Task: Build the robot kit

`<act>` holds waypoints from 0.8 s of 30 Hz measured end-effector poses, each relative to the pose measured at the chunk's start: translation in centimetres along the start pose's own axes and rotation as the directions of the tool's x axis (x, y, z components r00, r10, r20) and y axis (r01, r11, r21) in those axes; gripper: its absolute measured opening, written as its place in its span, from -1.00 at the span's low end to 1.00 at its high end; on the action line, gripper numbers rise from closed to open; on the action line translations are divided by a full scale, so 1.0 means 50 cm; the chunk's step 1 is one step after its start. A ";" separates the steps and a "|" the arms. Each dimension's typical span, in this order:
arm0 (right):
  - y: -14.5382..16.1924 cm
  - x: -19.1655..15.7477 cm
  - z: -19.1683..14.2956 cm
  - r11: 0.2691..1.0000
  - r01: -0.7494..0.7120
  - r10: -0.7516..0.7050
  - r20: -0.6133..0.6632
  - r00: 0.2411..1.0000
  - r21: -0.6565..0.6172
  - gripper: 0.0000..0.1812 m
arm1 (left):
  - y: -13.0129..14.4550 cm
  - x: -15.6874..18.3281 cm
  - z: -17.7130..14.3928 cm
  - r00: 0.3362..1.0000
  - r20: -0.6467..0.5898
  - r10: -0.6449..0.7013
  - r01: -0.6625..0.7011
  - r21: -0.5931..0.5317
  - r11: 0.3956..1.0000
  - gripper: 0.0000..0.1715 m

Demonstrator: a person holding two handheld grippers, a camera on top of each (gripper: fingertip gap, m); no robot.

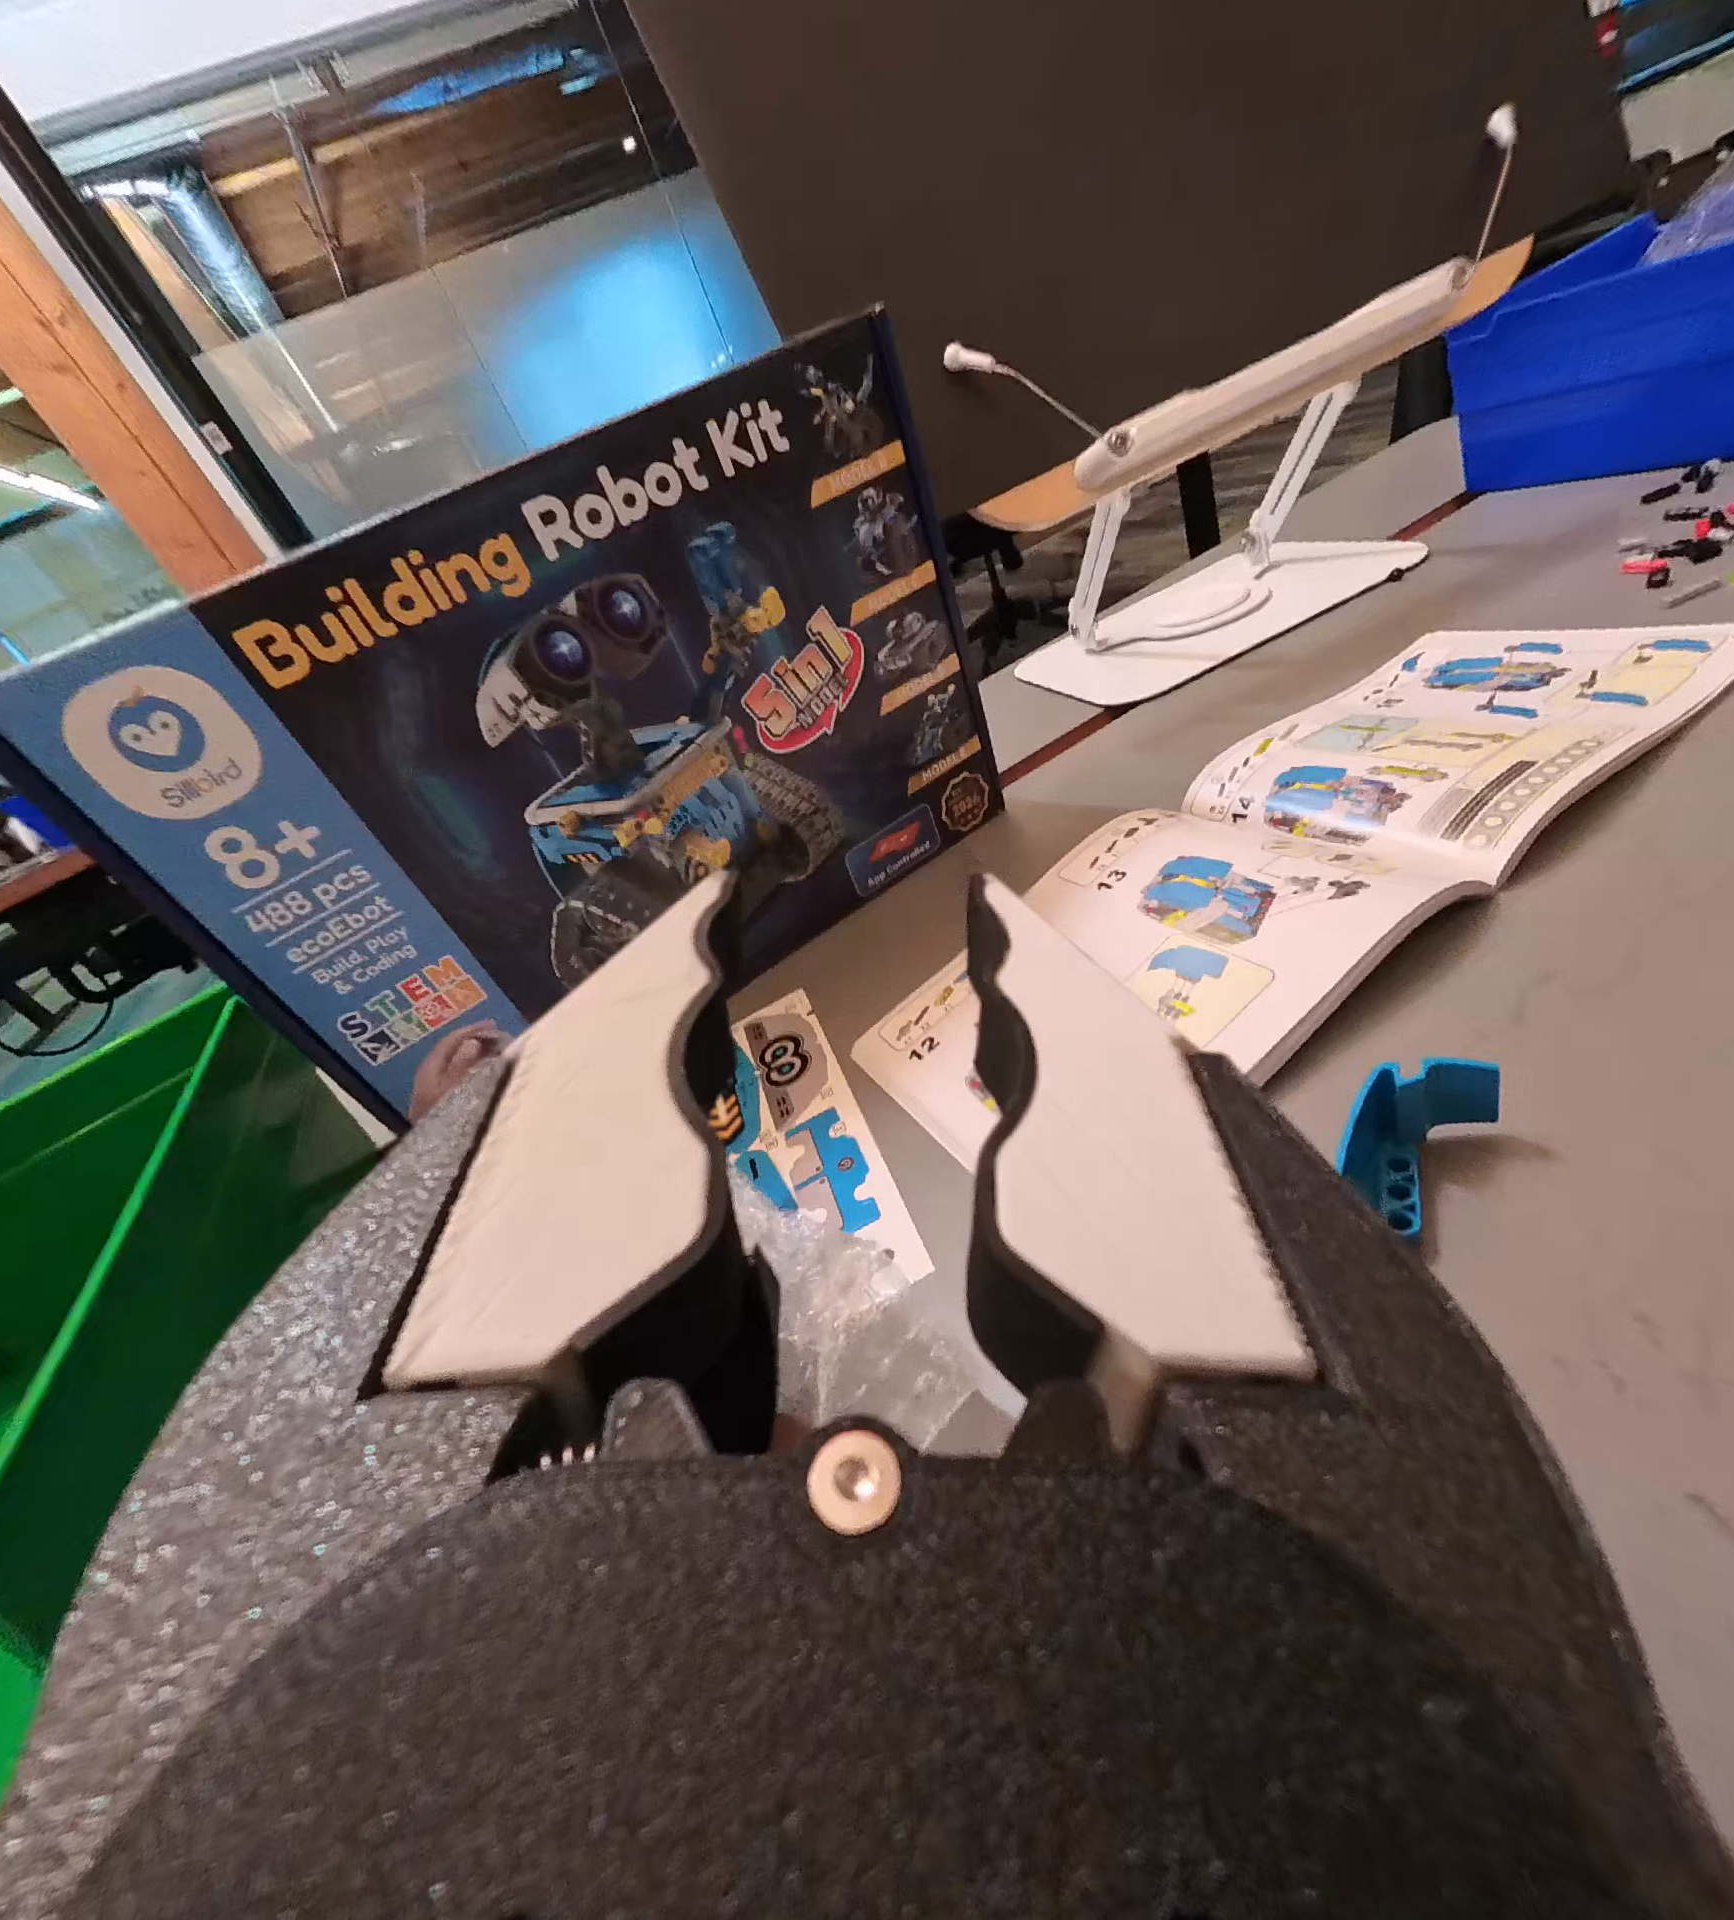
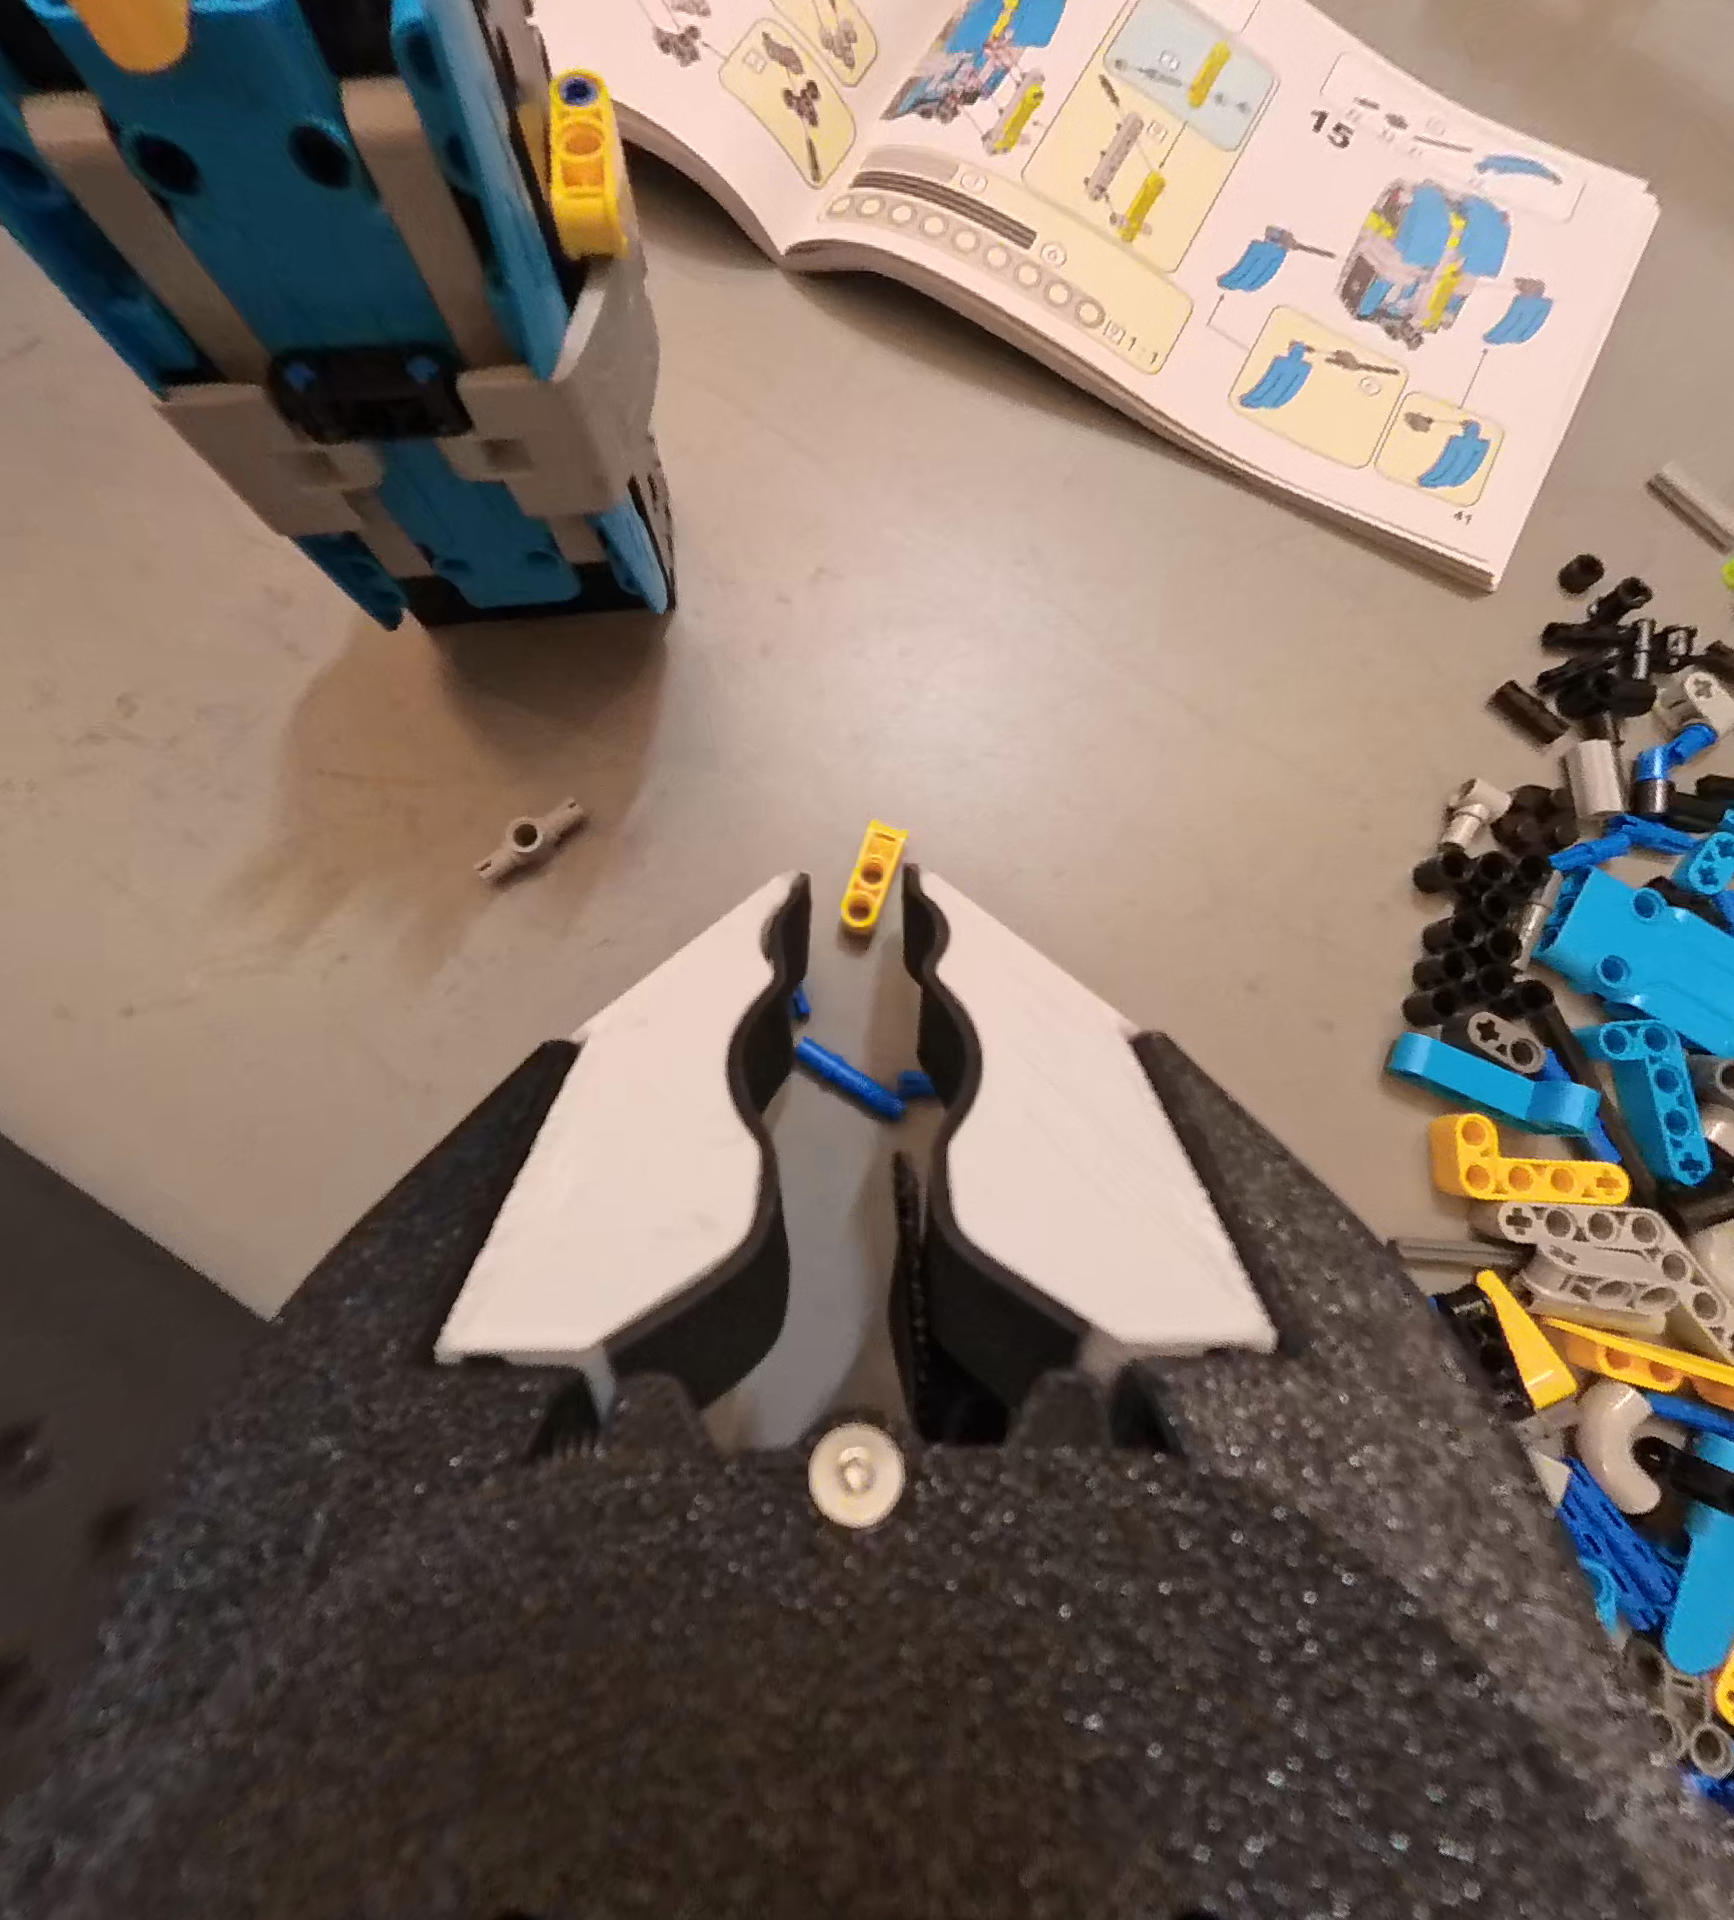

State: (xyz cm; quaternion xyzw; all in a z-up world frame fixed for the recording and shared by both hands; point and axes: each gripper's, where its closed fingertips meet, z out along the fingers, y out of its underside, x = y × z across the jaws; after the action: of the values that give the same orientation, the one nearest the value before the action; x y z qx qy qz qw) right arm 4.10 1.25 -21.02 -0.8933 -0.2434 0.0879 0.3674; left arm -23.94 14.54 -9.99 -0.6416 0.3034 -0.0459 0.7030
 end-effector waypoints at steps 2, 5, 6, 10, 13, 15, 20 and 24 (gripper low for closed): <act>0.005 0.004 0.004 1.000 -0.017 0.017 -0.001 1.000 -0.016 -0.81 | 0.012 0.002 0.006 1.000 -0.005 -0.002 0.002 -0.028 1.000 -0.50; 0.014 0.001 0.011 0.998 -0.044 0.046 0.034 0.998 -0.045 -0.81 | 0.019 0.003 0.008 1.000 -0.016 -0.015 0.014 -0.043 0.999 -0.50; 0.017 0.000 0.014 0.997 -0.051 0.054 0.042 0.998 -0.057 -0.81 | 0.020 0.004 0.008 1.000 -0.020 -0.019 0.019 -0.047 0.999 -0.50; 0.019 0.000 0.016 0.995 -0.076 0.080 0.067 0.995 -0.064 -0.91 | 0.022 0.014 0.008 0.999 -0.046 -0.026 0.023 -0.055 0.998 -0.53; 0.004 0.000 0.001 0.994 -0.110 0.111 0.102 0.989 -0.006 -0.92 | 0.013 0.036 0.001 0.991 -0.123 -0.049 0.044 -0.040 0.998 -0.73; -0.016 -0.003 -0.020 0.989 -0.132 0.121 0.141 0.983 0.070 -0.91 | 0.002 0.059 -0.008 0.975 -0.205 -0.092 0.088 -0.028 0.996 -0.73; -0.068 -0.027 -0.087 0.950 -0.160 0.085 0.272 0.958 0.268 -0.92 | -0.029 0.110 -0.035 0.899 -0.386 -0.207 0.209 -0.037 0.977 -0.71; -0.091 -0.049 -0.120 0.917 -0.186 0.052 0.358 0.932 0.352 -0.91 | -0.043 0.145 -0.056 0.830 -0.503 -0.243 0.249 -0.056 0.967 -0.71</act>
State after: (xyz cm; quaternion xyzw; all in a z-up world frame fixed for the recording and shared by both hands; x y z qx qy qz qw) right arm 2.30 -0.89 -13.60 -0.7895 -0.2261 0.3093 0.4795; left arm -18.71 8.40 -10.65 -0.6365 0.3915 -0.3042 0.5908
